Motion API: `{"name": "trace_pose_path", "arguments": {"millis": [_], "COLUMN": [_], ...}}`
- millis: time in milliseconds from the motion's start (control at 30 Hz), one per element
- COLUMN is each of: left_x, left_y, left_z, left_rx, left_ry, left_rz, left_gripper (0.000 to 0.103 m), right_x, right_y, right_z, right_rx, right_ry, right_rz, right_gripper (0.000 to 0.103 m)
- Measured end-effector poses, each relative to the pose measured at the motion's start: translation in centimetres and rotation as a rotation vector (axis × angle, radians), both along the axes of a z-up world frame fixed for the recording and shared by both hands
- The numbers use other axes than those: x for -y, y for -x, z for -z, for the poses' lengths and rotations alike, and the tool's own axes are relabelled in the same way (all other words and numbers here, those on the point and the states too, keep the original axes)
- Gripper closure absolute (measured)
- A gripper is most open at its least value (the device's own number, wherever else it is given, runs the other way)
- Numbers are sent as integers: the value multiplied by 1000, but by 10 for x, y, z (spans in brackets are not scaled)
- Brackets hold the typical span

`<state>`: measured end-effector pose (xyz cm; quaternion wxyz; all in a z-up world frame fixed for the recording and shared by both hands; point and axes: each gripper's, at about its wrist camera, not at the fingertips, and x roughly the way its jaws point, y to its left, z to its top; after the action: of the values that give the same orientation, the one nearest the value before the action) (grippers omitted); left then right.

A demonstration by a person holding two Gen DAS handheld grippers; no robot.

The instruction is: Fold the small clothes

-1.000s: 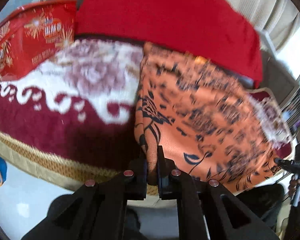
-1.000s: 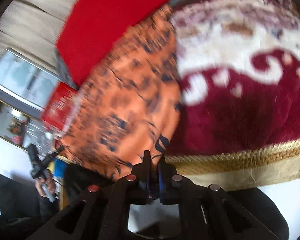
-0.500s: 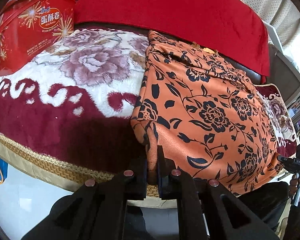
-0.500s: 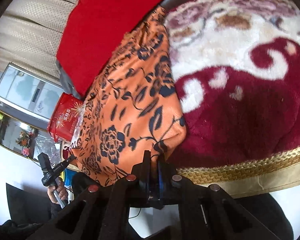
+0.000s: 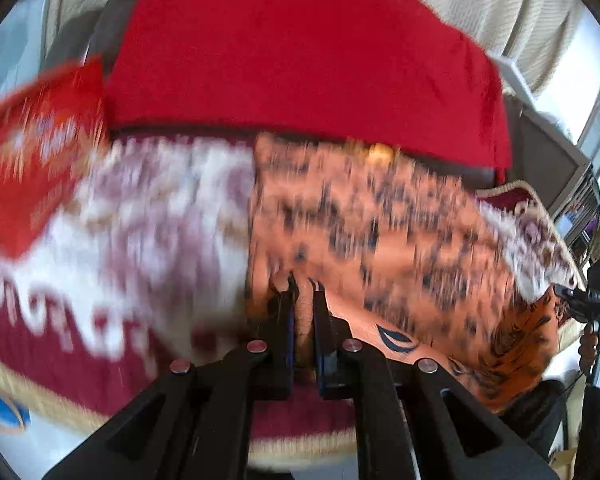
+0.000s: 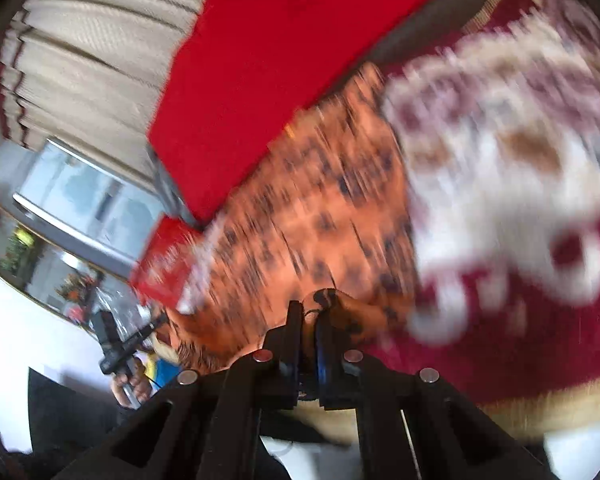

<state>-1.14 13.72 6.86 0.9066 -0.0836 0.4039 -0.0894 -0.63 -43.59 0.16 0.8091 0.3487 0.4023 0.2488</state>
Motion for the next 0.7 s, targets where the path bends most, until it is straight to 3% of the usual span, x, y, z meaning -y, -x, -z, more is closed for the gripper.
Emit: {"name": "trace_pose_path", "arguments": {"millis": [133, 233, 300, 433, 500, 533, 567, 600, 633, 700], "left_x": [-7, -11, -17, -15, -17, -20, -24, -33, -39, -58], "left_y": [-74, -130, -179, -259, -288, -298, -302, -303, -299, -283], "left_z": [-36, -36, -20, 31, 59, 69, 76, 79, 78, 67], "left_rx": [66, 57, 30, -55, -126, -160, -185, -195, -188, -149], "left_ry": [16, 9, 17, -17, -38, -42, -39, -20, -2, 40], "left_rz": [-20, -63, -110, -163, -221, -239, -255, -285, -309, -362], "left_gripper": [95, 95, 95, 91, 88, 86, 85, 83, 80, 59], "right_x": [10, 14, 15, 21, 20, 21, 26, 33, 40, 49], "right_y": [-77, -138, -181, -247, -260, -262, -260, -254, -248, -235], "right_z": [-31, -36, -27, 31, 54, 59, 62, 60, 55, 41], "right_rx": [69, 63, 49, -84, -151, -160, -158, -137, -108, -70], "right_ry": [-23, -18, -15, -74, -45, -54, -83, -114, -136, -140], "right_rz": [55, 92, 109, 175, 197, 210, 237, 281, 303, 311], "right_gripper": [97, 97, 97, 90, 78, 52, 13, 4, 1, 1]}}
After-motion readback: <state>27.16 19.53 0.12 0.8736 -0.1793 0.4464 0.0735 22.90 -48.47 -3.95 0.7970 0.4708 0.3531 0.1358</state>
